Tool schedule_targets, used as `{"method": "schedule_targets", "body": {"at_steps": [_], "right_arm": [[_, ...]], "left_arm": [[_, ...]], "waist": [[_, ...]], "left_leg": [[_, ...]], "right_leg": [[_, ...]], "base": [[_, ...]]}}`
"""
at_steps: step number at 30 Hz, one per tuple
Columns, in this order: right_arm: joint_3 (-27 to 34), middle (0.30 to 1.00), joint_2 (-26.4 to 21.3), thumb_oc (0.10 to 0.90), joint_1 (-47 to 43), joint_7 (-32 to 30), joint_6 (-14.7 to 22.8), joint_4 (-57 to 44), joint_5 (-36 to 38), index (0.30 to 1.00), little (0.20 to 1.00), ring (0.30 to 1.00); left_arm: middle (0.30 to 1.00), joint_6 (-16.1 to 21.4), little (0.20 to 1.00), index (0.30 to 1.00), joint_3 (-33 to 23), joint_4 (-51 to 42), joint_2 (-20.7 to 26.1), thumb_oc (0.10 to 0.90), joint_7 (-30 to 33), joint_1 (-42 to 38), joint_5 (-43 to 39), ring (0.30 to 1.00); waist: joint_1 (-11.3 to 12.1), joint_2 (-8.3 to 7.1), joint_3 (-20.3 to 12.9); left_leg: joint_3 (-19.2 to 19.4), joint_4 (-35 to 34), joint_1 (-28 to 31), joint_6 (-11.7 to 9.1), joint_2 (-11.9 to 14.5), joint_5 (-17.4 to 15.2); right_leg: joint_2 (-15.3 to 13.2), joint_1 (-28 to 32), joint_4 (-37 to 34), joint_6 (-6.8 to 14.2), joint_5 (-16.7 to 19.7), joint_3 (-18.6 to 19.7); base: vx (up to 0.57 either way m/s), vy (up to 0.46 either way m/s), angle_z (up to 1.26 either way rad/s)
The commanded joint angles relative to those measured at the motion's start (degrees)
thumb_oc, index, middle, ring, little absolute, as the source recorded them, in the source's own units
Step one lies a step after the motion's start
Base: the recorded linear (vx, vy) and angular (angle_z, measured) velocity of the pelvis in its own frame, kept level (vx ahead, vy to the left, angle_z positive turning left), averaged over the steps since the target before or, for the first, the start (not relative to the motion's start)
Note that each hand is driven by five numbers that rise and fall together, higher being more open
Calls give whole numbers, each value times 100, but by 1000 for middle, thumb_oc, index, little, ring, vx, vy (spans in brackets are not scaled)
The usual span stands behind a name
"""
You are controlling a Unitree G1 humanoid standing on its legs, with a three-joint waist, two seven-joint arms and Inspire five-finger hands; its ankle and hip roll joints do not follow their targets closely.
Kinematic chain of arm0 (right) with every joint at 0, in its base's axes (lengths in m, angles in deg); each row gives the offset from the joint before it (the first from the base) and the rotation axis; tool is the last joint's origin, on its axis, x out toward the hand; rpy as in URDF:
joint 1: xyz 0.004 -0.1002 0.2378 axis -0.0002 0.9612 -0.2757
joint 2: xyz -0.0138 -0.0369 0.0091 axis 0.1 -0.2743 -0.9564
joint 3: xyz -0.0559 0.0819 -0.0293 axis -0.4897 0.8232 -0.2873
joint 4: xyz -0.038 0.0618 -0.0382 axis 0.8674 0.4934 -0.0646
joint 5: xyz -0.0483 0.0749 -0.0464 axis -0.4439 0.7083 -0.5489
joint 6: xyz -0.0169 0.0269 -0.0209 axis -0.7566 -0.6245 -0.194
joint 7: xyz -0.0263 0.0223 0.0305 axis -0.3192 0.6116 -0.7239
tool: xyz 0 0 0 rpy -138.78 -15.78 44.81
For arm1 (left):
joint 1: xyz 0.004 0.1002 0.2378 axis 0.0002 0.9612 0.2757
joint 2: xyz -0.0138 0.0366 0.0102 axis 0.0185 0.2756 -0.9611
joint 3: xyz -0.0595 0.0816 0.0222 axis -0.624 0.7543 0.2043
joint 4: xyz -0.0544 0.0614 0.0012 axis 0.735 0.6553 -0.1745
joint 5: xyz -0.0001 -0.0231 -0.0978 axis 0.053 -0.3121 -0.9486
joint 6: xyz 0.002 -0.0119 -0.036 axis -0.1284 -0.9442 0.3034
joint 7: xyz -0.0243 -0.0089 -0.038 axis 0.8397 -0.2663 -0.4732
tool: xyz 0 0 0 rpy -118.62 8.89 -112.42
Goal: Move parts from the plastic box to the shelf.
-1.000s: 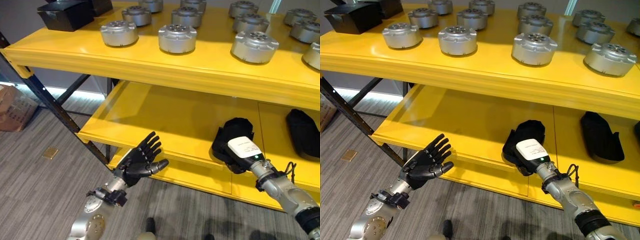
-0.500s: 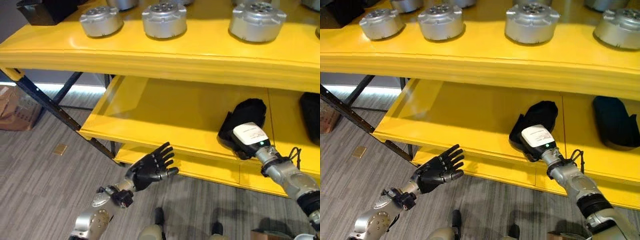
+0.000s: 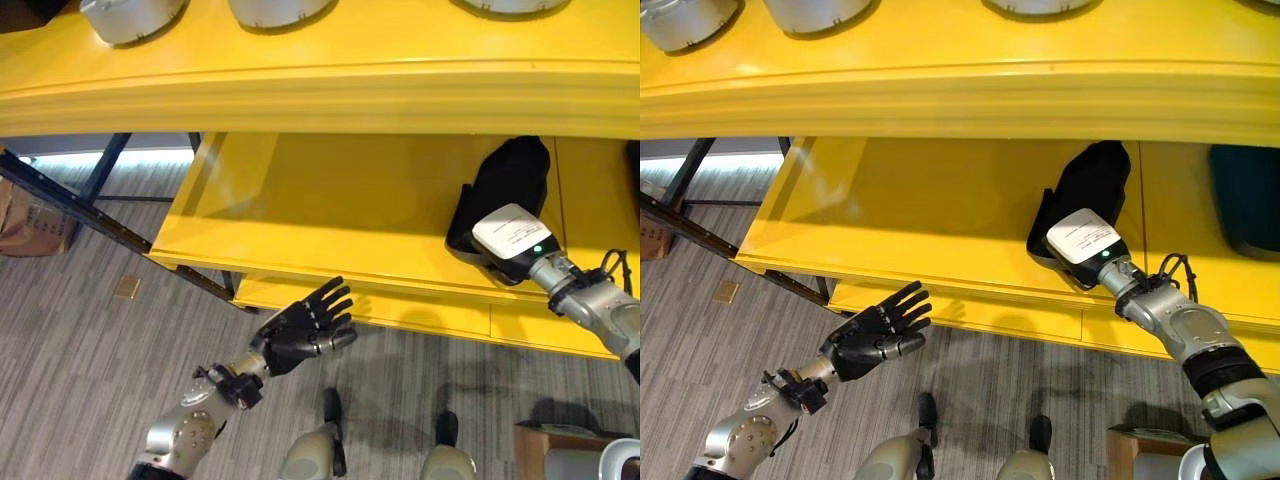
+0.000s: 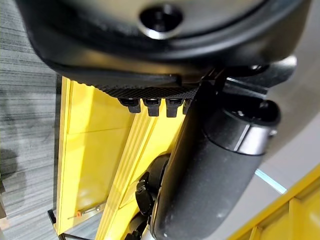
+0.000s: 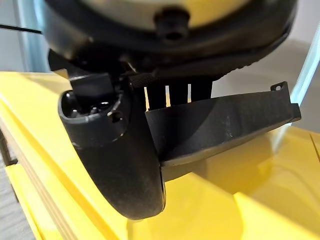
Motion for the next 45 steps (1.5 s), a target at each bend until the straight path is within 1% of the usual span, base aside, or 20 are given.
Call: {"method": "schedule_targets", "body": {"at_steps": [1,2,3,6,10,14,15,17,18,19,21,23,27,32,36,43,44,45], "right_arm": [[-583,300,-343,400,-1010,-297,100,-137,15,300,300,300],[-674,300,-397,400,-1151,-418,219,-133,-66,300,300,300],[-705,300,-414,400,-1185,-517,233,-186,-119,300,300,300],[-715,300,-398,400,-1272,-577,177,-312,-149,300,300,300],[-708,300,-308,400,-1414,-798,151,-298,-444,300,300,300],[-705,300,-294,400,-1461,-706,34,-248,-406,300,300,300],[-687,300,-294,400,-1438,-545,-308,-209,-184,300,300,300],[-696,300,-307,400,-1476,-520,-477,-160,-59,300,300,300],[-697,300,-307,400,-1477,-520,-477,-159,-59,300,300,300],[-679,300,-311,400,-1489,-512,-605,-88,3,300,300,300],[-625,300,-344,400,-1512,-631,-690,128,-20,300,300,300],[-579,300,-367,400,-1526,-653,-822,288,95,300,300,300],[-487,300,-453,400,-1608,-777,-835,551,121,300,300,300],[-464,300,-502,400,-1685,-871,-945,693,202,300,300,300],[-462,300,-581,400,-1800,-969,-897,787,96,300,300,300],[-452,300,-691,400,-1945,-946,-906,849,96,300,300,300],[-449,421,-721,486,-1969,-909,-932,871,125,421,421,421],[-444,736,-719,712,-1972,-826,-992,864,214,736,736,736]], "left_arm": [[1000,517,1000,1000,-63,-529,151,900,-467,-345,-458,1000],[1000,385,1000,1000,-73,-553,196,900,-558,-347,-580,1000],[1000,374,1000,1000,-81,-553,211,900,-597,-338,-544,1000],[1000,401,1000,1000,-61,-618,246,900,-608,-322,-495,1000],[1000,427,1000,1000,-54,-644,276,900,-606,-332,-477,1000],[1000,442,1000,1000,-57,-636,278,900,-602,-389,-426,1000],[1000,475,1000,1000,-73,-653,331,900,-598,-415,-420,1000],[1000,476,1000,1000,-72,-661,384,900,-569,-444,-471,1000],[1000,477,1000,1000,-72,-661,384,900,-569,-444,-471,1000],[1000,483,1000,1000,-64,-657,418,900,-545,-469,-468,1000],[1000,548,1000,1000,-43,-639,468,900,-469,-562,-443,1000],[1000,530,1000,1000,-42,-627,495,900,-444,-617,-460,1000],[1000,530,1000,1000,-43,-688,546,900,-430,-637,-455,1000],[1000,515,1000,1000,-42,-717,585,900,-367,-699,-528,1000],[1000,502,1000,1000,-33,-725,610,900,-339,-744,-551,1000],[1000,497,1000,1000,-48,-731,661,900,-323,-765,-626,1000],[1000,492,1000,1000,-67,-757,670,900,-326,-747,-629,1000],[1000,489,1000,1000,-69,-770,666,900,-329,-733,-641,1000]], "waist": [[123,-90,-97],[132,-78,-42],[134,-78,-13],[136,-72,39],[169,-74,104],[174,-88,156],[174,-108,197],[174,-120,214],[175,-120,213],[170,-127,226],[155,-154,283],[148,-168,300],[135,-168,333],[120,-156,341],[101,-122,357],[91,-91,372],[94,-82,364],[93,-77,362]], "left_leg": [[-55,595,-238,-76,57,-714],[-67,608,-285,-94,87,-692],[-68,614,-309,-105,105,-677],[-64,605,-340,-123,137,-652],[-70,615,-428,-144,177,-632],[-81,621,-491,-162,214,-604],[-90,626,-542,-173,243,-587],[-93,626,-568,-179,252,-575],[-93,626,-569,-179,252,-575],[-95,632,-584,-182,262,-575],[-99,665,-652,-185,289,-579],[-100,685,-694,-192,304,-575],[-109,714,-723,-205,325,-570],[-94,719,-740,-218,335,-563],[-90,726,-765,-228,338,-551],[-86,748,-792,-227,315,-557],[-85,749,-792,-226,307,-561],[-82,744,-788,-228,307,-559]], "right_leg": [[354,-803,1362,-603,-1014,136],[374,-861,1399,-623,-1026,125],[390,-887,1400,-625,-1021,131],[412,-938,1413,-635,-1024,136],[448,-1037,1465,-656,-1052,123],[479,-1114,1505,-668,-1062,125],[501,-1168,1537,-669,-1067,135],[509,-1195,1542,-668,-1064,138],[508,-1196,1543,-668,-1064,139],[511,-1217,1559,-664,-1069,143],[529,-1295,1615,-665,-1075,152],[535,-1330,1641,-667,-1080,152],[545,-1381,1695,-667,-1084,175],[542,-1411,1722,-668,-1097,188],[530,-1459,1771,-672,-1112,205],[495,-1517,1857,-671,-1141,211],[494,-1523,1865,-676,-1148,212],[489,-1528,1872,-676,-1149,212]], "base": [[-96,-93,-4],[-100,-108,-1],[-93,-107,2],[-44,-55,2],[-53,-68,-1],[-49,-63,-6],[-45,-67,-4],[-27,-40,-2],[-20,-40,0],[-37,-49,0],[-64,-71,-2],[-23,-26,-1],[0,0,0],[0,0,0],[0,0,0],[2,9,-2],[0,0,0],[0,0,0]]}}
